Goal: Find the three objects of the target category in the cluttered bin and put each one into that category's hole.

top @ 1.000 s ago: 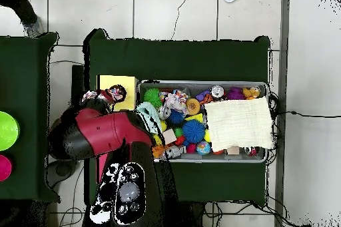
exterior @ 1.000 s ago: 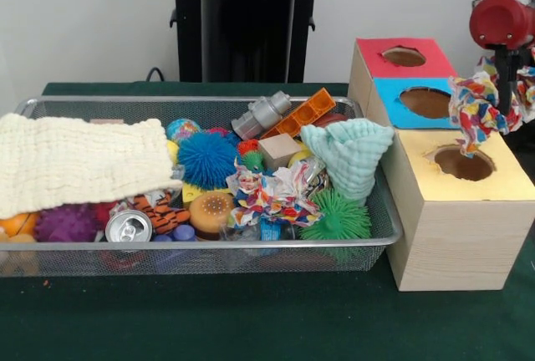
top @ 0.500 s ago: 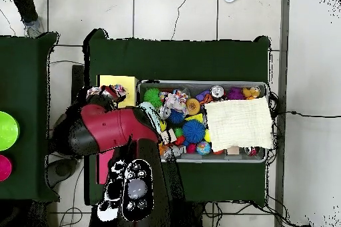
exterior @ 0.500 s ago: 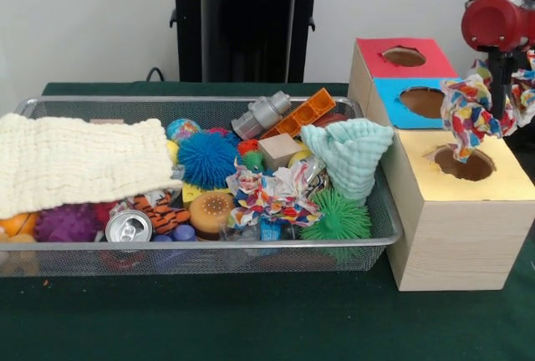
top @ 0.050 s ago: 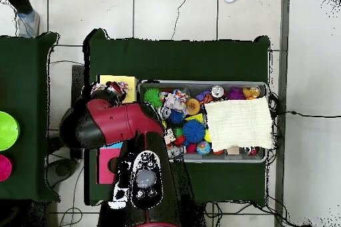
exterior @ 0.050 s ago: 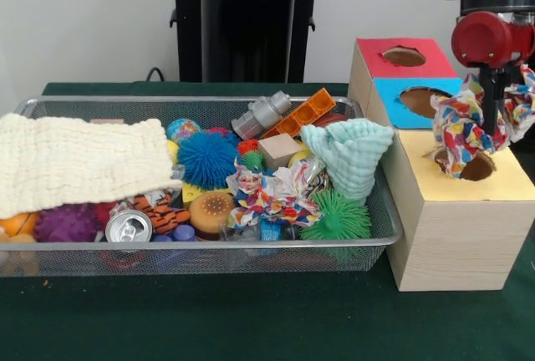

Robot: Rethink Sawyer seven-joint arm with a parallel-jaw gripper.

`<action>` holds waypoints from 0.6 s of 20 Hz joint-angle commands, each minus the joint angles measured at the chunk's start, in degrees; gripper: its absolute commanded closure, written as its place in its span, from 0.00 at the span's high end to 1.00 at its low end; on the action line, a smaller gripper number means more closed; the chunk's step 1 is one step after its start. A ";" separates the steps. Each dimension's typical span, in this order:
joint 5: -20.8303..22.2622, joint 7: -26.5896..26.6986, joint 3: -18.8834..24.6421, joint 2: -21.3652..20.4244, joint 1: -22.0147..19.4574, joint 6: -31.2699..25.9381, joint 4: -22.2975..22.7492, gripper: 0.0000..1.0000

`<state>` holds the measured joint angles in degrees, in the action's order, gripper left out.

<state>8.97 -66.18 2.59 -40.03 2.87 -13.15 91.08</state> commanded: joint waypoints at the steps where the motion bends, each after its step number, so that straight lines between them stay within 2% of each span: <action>1: 2.35 -5.51 3.45 4.41 -1.12 -2.63 -1.78 0.00; 5: 2.04 -8.08 1.31 5.48 0.15 -0.65 -1.26 0.00; 12: 3.54 -7.69 -0.67 7.75 0.86 -0.07 -0.51 0.00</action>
<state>8.96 -66.18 2.23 -36.39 3.67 -13.08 90.08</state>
